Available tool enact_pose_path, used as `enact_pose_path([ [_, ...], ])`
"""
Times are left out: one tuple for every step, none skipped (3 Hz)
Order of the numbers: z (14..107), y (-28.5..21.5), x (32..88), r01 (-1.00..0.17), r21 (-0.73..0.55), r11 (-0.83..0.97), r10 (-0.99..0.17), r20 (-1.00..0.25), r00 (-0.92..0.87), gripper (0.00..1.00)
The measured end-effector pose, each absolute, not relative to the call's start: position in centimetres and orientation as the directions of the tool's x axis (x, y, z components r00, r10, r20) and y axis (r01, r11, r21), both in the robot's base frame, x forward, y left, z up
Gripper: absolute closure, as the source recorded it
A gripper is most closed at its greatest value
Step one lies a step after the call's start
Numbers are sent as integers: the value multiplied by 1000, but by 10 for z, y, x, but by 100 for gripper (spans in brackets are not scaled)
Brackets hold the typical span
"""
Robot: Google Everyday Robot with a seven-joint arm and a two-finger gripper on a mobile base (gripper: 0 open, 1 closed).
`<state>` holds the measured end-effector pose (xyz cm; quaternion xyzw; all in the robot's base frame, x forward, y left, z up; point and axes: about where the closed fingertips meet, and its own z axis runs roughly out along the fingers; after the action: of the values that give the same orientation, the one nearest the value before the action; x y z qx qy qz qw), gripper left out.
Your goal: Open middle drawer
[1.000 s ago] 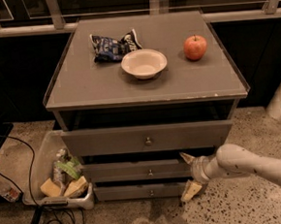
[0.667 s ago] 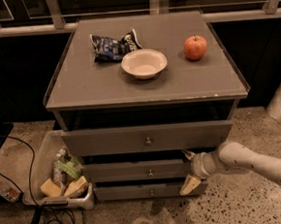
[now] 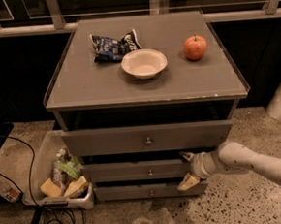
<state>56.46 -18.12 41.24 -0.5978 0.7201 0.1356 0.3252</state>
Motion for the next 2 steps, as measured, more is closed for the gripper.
enact_pose_path([
  [412,-181,565,-949,-193,249,-773,-631,-74,42],
  [412,-181,565,-949,-193,249,-773,-631,-74,65],
])
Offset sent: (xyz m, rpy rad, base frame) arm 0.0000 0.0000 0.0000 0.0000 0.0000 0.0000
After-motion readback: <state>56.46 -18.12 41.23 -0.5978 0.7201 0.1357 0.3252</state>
